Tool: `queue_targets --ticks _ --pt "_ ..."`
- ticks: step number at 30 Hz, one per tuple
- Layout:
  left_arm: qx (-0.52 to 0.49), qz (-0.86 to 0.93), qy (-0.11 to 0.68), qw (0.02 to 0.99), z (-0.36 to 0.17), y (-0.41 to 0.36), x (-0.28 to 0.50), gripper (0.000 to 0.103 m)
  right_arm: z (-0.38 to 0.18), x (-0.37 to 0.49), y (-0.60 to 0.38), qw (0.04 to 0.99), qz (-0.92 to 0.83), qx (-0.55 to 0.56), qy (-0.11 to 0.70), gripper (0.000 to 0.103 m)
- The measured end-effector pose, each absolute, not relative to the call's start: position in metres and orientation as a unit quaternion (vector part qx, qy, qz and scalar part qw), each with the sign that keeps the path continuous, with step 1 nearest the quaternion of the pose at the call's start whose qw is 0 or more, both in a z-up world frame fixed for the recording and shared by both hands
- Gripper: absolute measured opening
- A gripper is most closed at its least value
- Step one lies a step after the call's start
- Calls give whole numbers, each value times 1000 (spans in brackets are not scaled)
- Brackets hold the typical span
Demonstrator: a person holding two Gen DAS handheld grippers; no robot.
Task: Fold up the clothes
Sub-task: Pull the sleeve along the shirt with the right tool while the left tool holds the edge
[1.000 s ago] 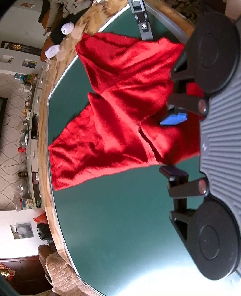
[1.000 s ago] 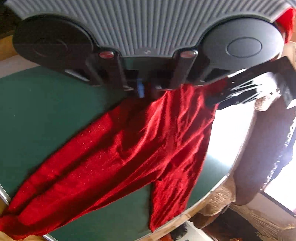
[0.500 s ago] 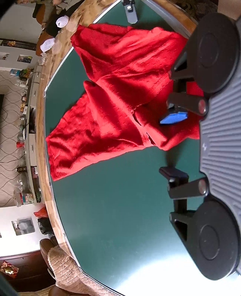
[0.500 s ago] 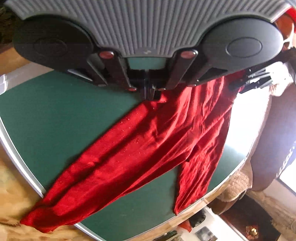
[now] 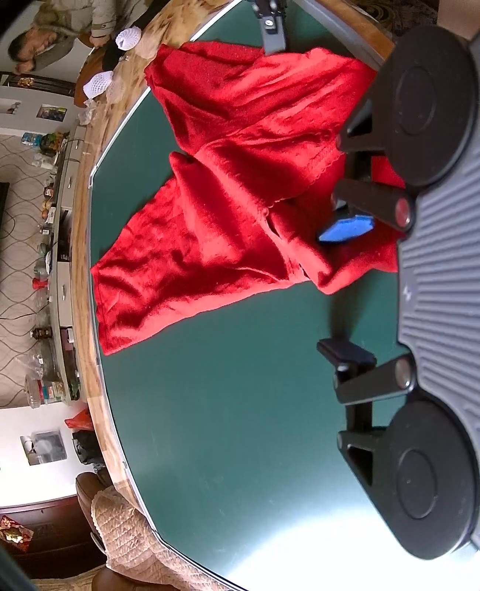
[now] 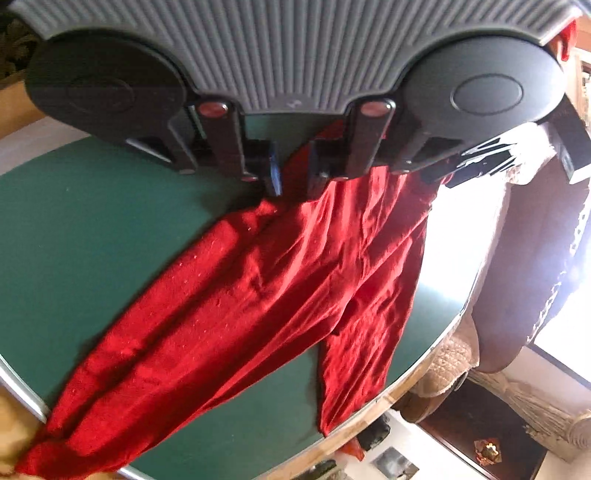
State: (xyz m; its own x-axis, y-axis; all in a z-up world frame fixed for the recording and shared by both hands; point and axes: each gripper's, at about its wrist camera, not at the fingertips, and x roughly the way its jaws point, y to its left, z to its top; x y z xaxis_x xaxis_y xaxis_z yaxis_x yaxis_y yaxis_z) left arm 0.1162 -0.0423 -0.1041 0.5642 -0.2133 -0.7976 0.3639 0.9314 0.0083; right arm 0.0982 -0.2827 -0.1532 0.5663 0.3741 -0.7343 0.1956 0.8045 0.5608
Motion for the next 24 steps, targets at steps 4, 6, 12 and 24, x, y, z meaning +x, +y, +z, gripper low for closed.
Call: queue_targets --ticks 4,6,12,24 --pt "89 -164 442 877 -102 -43 114 63 -153 93 -293 833 38 328 443 1" --pt "94 -164 442 877 -99 -43 111 62 -144 85 -306 841 15 336 423 1" --pt "95 -181 434 878 -85 -43 97 62 -134 84 -313 841 30 302 448 4" --pt "136 -325 443 824 -78 -85 46 62 -144 94 -278 823 75 290 483 27"
